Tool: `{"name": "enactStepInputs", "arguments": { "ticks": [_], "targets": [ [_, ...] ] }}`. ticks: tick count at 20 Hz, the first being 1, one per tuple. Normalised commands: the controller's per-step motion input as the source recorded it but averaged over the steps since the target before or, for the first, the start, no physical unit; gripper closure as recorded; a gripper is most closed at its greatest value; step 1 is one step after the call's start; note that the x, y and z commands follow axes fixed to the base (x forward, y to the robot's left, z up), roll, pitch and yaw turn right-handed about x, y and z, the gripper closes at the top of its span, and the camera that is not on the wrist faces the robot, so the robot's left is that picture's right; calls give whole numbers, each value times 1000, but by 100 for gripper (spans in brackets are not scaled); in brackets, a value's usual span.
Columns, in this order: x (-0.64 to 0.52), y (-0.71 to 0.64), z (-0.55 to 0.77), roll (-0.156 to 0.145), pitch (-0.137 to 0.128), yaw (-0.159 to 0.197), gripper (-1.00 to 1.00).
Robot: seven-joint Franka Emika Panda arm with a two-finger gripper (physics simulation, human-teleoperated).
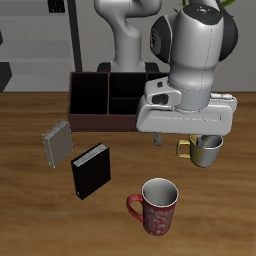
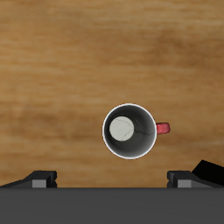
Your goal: Place the red mug into the back desk caddy's right compartment
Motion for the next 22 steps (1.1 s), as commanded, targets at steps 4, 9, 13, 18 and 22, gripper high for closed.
{"name": "enactStepInputs", "arguments": {
  "ticks": [4,9,13,18,22],
  "targets": [
    [91,15,-183,10,18,14,-100],
    [133,102,-244,28,26,16,-100],
    [72,99,-173,11,6,21,-100],
    [39,89,-102,11,8,5,-100],
    [28,28,-138,-1,10,-1,-100]
  ]
}}
